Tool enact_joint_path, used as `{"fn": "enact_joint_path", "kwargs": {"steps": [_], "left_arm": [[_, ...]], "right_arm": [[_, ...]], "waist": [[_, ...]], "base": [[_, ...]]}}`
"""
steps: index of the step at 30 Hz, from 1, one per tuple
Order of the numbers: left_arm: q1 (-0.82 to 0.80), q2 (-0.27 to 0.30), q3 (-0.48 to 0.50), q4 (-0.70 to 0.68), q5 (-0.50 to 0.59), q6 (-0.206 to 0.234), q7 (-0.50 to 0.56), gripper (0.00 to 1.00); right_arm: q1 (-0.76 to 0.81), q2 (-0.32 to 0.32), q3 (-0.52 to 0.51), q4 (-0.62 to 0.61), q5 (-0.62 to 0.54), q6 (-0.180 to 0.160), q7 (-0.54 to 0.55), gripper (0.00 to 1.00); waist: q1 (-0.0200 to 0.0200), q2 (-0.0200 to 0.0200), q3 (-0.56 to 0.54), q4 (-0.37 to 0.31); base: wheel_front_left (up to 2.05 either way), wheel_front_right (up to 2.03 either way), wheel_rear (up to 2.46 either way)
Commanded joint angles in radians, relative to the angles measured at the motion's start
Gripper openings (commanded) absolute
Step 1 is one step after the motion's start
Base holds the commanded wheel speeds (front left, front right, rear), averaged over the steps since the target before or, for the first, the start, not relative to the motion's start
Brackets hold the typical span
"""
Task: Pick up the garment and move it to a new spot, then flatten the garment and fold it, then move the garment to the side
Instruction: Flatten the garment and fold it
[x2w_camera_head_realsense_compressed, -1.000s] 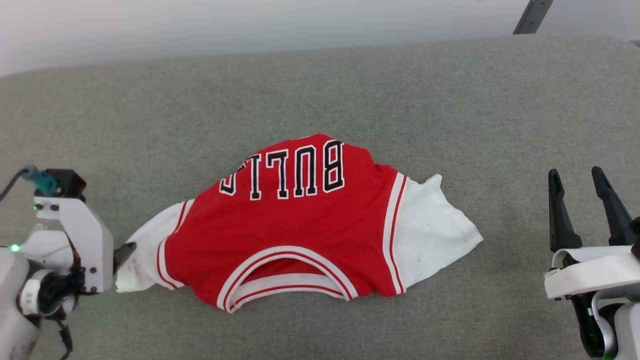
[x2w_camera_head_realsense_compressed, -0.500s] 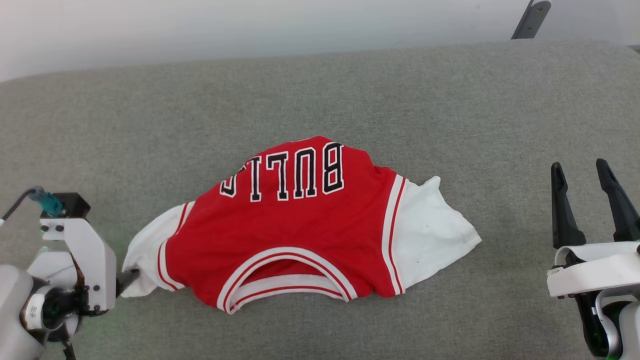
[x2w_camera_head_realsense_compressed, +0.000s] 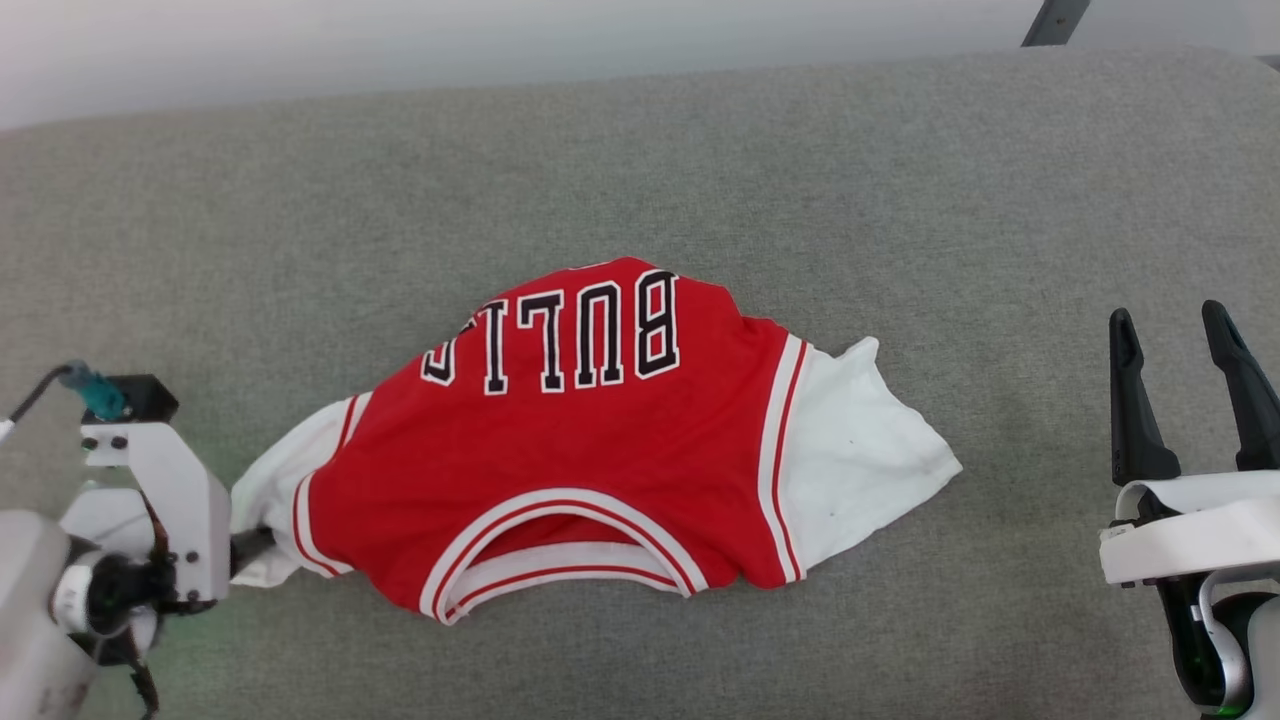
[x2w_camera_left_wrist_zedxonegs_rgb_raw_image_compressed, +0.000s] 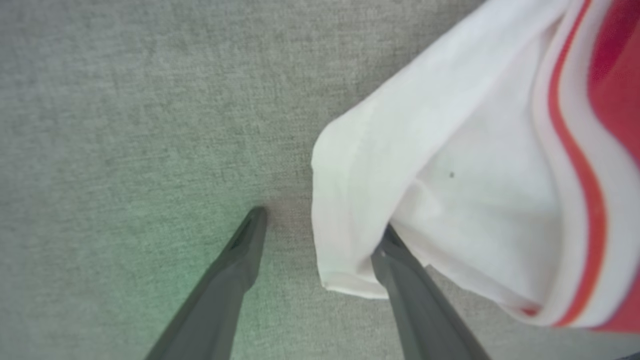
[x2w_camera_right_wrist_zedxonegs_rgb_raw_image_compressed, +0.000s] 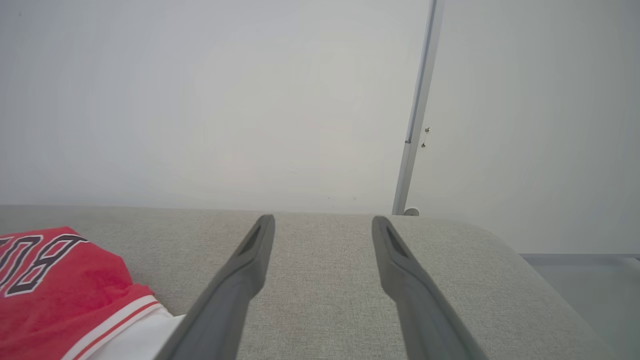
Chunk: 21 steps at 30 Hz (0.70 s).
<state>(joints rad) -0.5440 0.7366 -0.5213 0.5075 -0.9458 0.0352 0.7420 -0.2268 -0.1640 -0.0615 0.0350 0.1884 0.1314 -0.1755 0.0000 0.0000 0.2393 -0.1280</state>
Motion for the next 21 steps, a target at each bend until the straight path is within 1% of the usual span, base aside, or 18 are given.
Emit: {"fn": "enact_joint_path", "kwargs": {"steps": [1,3,5,8,12,16,21], "left_arm": [[0.025,-0.030,-0.025,0.046,-0.009,-0.013,0.015,0.00],[0.018,-0.042,-0.017,0.071,-0.023,-0.012,0.018,0.00],[0.007,-0.053,-0.019,0.078,-0.024,-0.029,0.009,0.00],[-0.015,-0.062,-0.020,0.088,-0.021,-0.042,0.001,0.00],[-0.041,-0.074,-0.020,0.098,-0.015,-0.051,-0.016,0.00],[-0.062,-0.086,-0.027,0.106,-0.009,-0.060,-0.024,0.00],[-0.086,-0.101,-0.033,0.114,-0.003,-0.069,-0.033,0.00]], "right_arm": [[-0.005,-0.004,-0.001,-0.008,-0.002,-0.001,0.004,1.00],[-0.002,-0.008,0.011,-0.015,0.006,-0.001,0.016,1.00],[0.003,-0.015,0.026,-0.024,0.019,-0.001,0.038,1.00],[0.012,-0.032,0.052,-0.034,0.049,-0.001,0.087,1.00],[0.025,-0.058,0.112,-0.038,0.106,-0.001,0.197,1.00],[0.028,-0.100,0.167,-0.021,0.156,-0.001,0.327,1.00],[0.004,-0.134,0.197,0.028,0.207,-0.002,0.473,1.00]], "waist": [[0.0000,0.0000,0.008,-0.005],[0.0000,0.0000,0.012,-0.007],[0.0000,0.0000,0.017,-0.005],[0.0000,0.0000,0.024,0.002],[0.0000,0.0000,0.034,0.014],[0.0000,0.0000,0.045,0.027],[0.0000,0.0000,0.056,0.045]], "base": [[0.00,0.00,0.00],[0.00,0.00,0.00],[0.00,0.00,0.00],[0.00,0.00,0.00],[0.00,0.00,0.00],[0.00,0.00,0.00],[0.00,0.00,0.00]]}}
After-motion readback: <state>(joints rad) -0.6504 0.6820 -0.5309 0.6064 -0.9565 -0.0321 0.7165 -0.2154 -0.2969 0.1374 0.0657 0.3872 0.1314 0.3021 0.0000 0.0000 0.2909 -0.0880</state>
